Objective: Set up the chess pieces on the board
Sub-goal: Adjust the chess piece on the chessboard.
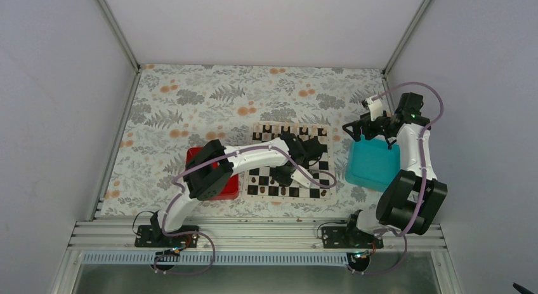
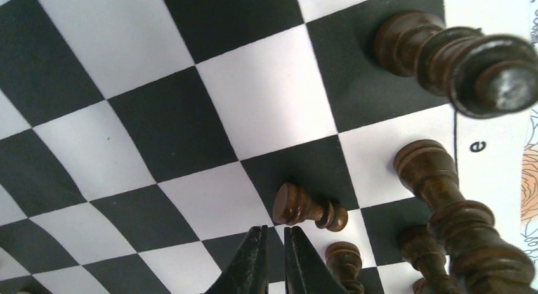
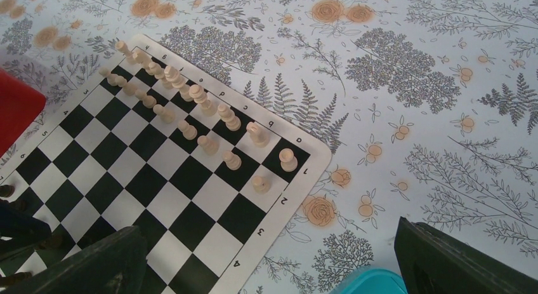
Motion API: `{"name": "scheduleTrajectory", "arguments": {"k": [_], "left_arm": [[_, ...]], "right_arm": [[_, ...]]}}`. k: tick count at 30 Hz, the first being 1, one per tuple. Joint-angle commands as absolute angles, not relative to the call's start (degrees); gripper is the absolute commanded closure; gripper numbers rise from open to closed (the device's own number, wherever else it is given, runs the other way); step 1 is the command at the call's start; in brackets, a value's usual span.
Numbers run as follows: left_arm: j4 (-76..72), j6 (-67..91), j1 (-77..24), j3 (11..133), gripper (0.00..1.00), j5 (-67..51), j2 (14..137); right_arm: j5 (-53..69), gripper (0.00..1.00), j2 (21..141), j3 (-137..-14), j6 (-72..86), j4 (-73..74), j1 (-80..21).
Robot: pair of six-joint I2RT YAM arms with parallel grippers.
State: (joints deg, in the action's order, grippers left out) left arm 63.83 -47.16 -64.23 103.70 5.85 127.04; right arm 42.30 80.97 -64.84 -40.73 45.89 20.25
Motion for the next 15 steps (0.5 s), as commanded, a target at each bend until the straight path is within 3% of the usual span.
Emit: {"name": "scheduleTrajectory", "arguments": {"k": [1, 10, 15], "left_arm": [[63.38, -47.25, -63.23, 105.34, 0.89, 8.47, 123.72], [69.49, -47.13, -61.05, 113.74, 0.81, 10.3, 116.56], [71.14, -46.58, -56.23, 116.61, 0.72, 12.47, 109.15]], "right_arm": [[42.72, 0.0, 80.9, -64.87, -41.99, 45.81, 19.82], [38.54, 0.0, 82.44, -72.68, -46.4, 52.8, 18.98], [31.82, 0.0, 84.56, -84.47, -52.37, 64.09, 10.68]]}}
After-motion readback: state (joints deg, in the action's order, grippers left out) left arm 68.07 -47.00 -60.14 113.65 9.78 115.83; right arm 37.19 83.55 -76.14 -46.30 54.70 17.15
